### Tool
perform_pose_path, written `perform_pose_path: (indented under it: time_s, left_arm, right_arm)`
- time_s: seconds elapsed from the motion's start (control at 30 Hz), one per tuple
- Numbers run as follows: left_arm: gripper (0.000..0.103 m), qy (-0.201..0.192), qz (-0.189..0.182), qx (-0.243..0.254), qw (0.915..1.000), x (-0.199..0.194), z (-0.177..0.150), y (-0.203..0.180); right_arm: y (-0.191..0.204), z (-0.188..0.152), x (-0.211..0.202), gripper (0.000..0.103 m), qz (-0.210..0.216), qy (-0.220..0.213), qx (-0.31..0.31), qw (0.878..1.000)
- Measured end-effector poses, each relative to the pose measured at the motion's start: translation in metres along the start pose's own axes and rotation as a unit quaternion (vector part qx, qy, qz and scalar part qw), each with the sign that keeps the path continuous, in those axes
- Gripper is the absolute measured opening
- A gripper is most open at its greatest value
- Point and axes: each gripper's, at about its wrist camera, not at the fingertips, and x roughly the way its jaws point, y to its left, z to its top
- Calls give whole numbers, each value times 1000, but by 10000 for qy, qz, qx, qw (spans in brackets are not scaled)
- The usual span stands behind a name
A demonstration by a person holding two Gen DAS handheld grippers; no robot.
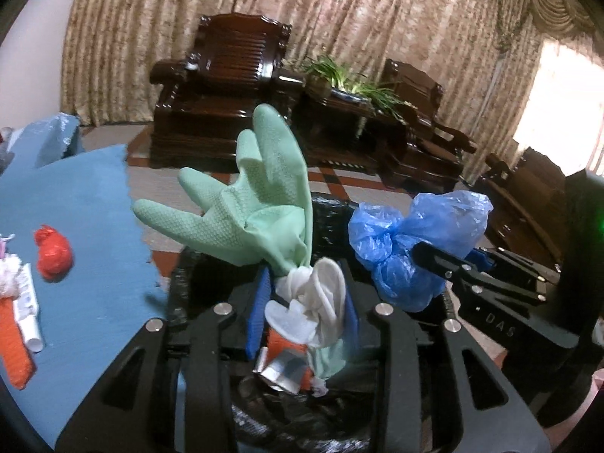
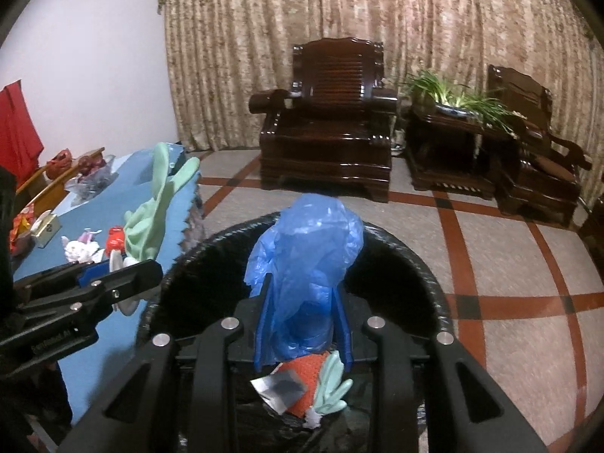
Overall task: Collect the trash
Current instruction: 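Carry glove and blue bags over the bin and open both tools to drop them, then move both tools back to the table and grasp the orange mesh net with the left tool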
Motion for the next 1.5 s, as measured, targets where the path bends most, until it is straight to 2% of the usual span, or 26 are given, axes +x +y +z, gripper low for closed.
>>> perform_pose_path:
  time_s: [0.03,0.07,0.13,0.23,0.27,0.3,0.37,0.47,0.67,0.87,0.97,1.23,1.4,1.5]
  left_arm:
    - [41,10,-21,-15,10000,2,1,0]
    - [51,13,-31,-17,10000,2,1,1]
    - [57,-19,-15,-9,10000,1,1,2]
    - [68,-63,74,-29,9999,-4,4,4]
    - [72,-98,127,-50,9999,-8,4,6]
    - [77,-134,197,-79,9997,-12,7,9]
    - [86,-158,328,-139,9992,-20,7,16]
    - [90,-253,526,-265,9979,-39,7,31]
    - [92,-398,1056,-453,9926,-77,6,62]
    - [92,-541,1494,-742,9845,-115,0,100]
    - [92,-617,1778,-917,9778,-134,-7,122]
    - [92,-719,2685,-1285,9520,-180,-36,188]
    - [92,-670,3054,-1454,9387,-192,-50,220]
    - [92,-619,3141,-1565,9343,-191,-55,234]
  right_arm:
    - [-2,-1,0,34,-30,16,9,10000]
    - [-2,-2,1,36,-50,26,17,10000]
    - [-7,-4,1,49,-123,29,57,9999]
    - [-12,-6,0,74,-237,10,118,9996]
    - [-14,-5,-1,89,-299,-10,147,9994]
    - [-14,-5,-2,98,-346,-29,196,9992]
    - [-15,-4,-2,97,-326,-37,240,9992]
    - [-7,-1,-1,97,-275,5,201,9994]
    - [28,7,0,97,53,-50,-57,10000]
    - [80,16,7,97,530,-62,-437,9976]
    - [109,21,13,97,820,-93,-612,9947]
    - [185,26,31,97,1498,-173,-986,9836]
    - [224,22,52,97,1729,-89,-1124,9785]
    - [239,19,63,97,1749,-49,-1193,9773]
